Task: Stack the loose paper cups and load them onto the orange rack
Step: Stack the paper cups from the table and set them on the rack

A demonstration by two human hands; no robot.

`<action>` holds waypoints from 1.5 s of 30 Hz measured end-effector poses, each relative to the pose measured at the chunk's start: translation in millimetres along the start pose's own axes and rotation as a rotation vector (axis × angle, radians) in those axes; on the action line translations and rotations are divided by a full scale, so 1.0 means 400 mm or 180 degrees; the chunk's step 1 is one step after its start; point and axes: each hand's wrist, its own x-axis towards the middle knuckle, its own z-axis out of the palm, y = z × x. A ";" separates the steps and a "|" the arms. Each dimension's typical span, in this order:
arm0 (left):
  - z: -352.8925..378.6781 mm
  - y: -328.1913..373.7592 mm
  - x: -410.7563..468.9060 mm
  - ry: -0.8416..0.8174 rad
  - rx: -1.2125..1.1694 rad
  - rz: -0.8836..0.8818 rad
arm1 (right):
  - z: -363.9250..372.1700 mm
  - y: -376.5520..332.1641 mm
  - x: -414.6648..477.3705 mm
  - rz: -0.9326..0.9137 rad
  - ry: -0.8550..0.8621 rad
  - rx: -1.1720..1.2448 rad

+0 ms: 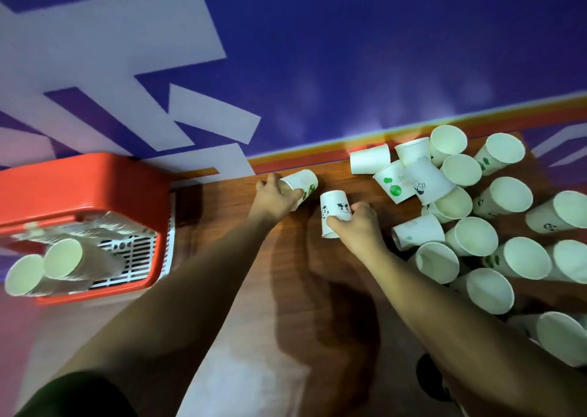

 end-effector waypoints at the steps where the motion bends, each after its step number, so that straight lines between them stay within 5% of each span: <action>1: -0.029 -0.014 -0.023 0.0040 -0.0092 0.0039 | -0.001 -0.012 -0.019 -0.0008 0.0012 0.0034; 12: -0.437 -0.261 -0.312 0.0574 -0.0726 0.0518 | 0.139 -0.267 -0.324 -0.0513 0.0253 0.0566; 25: -0.876 -0.698 -0.494 0.1437 -0.0635 0.0282 | 0.521 -0.553 -0.590 -0.1124 -0.0285 0.0468; 37: -0.924 -0.854 -0.396 0.1253 -0.0033 0.0249 | 0.755 -0.653 -0.640 -0.2198 -0.0141 -0.0715; 45: -0.884 -0.903 -0.332 0.0863 0.0451 0.0460 | 0.841 -0.625 -0.615 -0.3003 0.0138 -0.2370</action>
